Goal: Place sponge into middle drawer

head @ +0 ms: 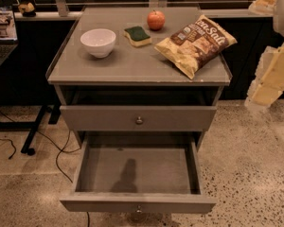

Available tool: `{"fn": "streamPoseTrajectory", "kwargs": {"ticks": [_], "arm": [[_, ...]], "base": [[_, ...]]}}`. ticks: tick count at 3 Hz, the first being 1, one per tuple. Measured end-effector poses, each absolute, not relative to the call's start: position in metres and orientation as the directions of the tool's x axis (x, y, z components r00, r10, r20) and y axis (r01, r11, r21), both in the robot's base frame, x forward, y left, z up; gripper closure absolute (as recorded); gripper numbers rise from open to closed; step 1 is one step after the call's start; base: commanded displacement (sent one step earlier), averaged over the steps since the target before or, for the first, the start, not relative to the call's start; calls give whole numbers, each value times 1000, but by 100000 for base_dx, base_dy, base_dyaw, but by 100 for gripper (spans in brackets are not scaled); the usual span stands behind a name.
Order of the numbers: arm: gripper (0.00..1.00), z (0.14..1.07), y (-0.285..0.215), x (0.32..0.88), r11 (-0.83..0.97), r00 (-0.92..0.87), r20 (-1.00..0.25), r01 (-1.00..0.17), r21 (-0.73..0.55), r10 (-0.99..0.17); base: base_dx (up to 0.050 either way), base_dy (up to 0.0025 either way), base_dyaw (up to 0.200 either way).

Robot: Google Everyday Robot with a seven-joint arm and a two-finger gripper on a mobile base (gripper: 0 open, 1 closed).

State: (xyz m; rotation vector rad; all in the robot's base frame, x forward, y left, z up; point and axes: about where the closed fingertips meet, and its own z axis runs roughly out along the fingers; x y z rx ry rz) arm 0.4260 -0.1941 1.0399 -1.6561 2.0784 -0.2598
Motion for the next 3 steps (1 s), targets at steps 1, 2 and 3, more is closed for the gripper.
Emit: {"fn": "streamPoseTrajectory", "kwargs": {"ticks": [1,2,3], "arm": [[0,1044,-191,426,252,-151,-254,-863,-437,-955],[0,1044,-178,458,286,-135,-339,-848,-447,-931],[0,1041,-160,505,350,-157,-418,-829,-437,-895]], "base": [[0,0,0],[0,0,0],[0,0,0]]}}
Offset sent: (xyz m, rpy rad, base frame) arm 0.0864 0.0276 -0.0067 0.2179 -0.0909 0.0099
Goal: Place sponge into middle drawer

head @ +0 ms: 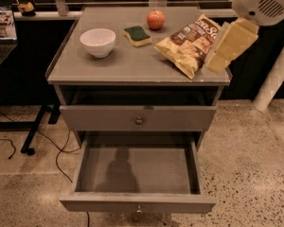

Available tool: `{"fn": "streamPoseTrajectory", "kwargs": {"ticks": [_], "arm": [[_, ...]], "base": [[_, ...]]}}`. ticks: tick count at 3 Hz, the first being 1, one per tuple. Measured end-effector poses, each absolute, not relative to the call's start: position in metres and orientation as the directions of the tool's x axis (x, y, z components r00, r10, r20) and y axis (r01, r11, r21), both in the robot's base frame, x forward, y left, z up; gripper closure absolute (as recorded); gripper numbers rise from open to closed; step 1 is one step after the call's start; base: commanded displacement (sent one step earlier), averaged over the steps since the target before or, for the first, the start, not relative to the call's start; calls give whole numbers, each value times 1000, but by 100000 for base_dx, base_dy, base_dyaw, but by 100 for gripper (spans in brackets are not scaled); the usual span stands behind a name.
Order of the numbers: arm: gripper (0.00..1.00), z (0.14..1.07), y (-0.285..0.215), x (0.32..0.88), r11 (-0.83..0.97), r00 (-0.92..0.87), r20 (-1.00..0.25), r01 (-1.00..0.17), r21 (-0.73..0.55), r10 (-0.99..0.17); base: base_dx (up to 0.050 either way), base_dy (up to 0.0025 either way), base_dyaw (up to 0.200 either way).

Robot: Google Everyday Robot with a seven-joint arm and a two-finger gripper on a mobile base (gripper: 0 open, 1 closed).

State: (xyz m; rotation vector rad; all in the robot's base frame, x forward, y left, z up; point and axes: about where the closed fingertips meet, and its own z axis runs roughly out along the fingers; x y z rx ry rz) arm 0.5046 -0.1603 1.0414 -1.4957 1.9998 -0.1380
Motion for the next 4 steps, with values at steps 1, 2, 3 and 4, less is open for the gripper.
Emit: {"fn": "streamPoseTrajectory", "kwargs": {"ticks": [1,2,3,4], "arm": [[0,1031,-163,539,474,-281,-462,-796,-377,-841],[0,1020,-169,569,575,-407,-463,-755,-315,-787],[0,1014,-171,581,602,-440,-462,-740,-300,-770],[0,1014,-171,581,603,-440,-462,-740,-299,-770]], "base": [[0,0,0],[0,0,0],[0,0,0],[0,0,0]]}}
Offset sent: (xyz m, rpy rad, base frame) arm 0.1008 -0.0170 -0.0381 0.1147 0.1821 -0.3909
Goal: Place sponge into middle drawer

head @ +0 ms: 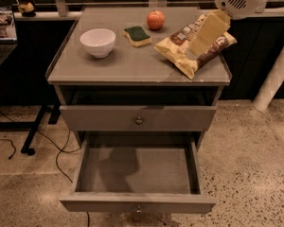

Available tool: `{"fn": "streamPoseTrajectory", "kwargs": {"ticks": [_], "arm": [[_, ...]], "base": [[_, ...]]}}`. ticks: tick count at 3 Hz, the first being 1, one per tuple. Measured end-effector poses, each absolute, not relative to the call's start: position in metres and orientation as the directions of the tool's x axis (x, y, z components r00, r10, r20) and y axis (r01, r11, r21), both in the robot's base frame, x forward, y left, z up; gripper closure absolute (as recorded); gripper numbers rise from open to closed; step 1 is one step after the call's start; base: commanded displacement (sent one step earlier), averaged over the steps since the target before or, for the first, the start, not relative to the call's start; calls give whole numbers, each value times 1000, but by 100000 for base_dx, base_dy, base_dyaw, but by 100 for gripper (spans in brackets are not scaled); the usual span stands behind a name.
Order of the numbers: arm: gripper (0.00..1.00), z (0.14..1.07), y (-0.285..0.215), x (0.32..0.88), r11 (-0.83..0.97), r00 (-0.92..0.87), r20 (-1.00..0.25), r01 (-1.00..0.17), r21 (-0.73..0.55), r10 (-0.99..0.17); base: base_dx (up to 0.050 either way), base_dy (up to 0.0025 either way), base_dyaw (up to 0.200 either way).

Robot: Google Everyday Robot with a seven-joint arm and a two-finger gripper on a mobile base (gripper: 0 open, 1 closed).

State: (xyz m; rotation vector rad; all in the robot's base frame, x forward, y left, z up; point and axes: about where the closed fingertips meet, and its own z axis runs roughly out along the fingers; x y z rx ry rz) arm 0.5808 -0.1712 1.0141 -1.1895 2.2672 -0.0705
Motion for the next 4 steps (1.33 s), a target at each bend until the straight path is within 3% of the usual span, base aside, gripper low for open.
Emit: {"fn": "streamPoseTrajectory", "kwargs": {"ticks": [2,4], "arm": [[0,1006,-151,612,636,-461,-495,-721,-274,-736],[0,987,-72,724,578,-427,-463,-776,-254,-777]], "base": [[0,0,0],[0,0,0]]}}
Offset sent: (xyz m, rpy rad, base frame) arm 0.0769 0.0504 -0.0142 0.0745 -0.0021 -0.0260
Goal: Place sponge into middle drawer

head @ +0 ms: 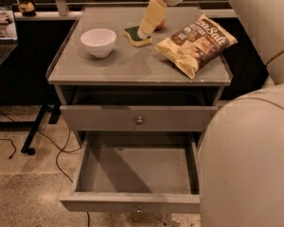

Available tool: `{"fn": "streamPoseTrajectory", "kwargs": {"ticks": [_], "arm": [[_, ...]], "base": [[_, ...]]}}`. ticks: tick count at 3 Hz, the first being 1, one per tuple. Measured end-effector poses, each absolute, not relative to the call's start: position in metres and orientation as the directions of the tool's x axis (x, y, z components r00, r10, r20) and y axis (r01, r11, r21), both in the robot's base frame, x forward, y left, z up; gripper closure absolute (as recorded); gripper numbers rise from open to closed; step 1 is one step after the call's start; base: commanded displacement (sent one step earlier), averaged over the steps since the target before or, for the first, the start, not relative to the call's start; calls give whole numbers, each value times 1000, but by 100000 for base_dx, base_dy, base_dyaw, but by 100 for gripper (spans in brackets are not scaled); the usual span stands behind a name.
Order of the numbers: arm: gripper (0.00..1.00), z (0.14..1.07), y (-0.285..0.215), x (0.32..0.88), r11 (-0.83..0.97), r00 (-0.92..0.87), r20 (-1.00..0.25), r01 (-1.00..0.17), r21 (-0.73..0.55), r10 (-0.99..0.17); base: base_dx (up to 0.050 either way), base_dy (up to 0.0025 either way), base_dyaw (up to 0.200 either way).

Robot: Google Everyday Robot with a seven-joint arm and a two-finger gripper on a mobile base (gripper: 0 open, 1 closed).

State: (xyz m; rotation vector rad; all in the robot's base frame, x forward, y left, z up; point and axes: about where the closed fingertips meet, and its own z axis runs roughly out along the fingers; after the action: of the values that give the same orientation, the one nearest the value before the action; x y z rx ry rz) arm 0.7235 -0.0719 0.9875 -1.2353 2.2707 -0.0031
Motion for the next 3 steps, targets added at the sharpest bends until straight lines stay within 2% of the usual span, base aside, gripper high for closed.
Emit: {"fn": "streamPoseTrajectory", "kwargs": {"ticks": [1,3], "arm": [[0,987,-72,724,578,-427,-463,-775,-254,-777],[0,970,-108,755,685,-515,-531,-705,-185,-673]], "base": [[0,0,0],[0,0,0]]}}
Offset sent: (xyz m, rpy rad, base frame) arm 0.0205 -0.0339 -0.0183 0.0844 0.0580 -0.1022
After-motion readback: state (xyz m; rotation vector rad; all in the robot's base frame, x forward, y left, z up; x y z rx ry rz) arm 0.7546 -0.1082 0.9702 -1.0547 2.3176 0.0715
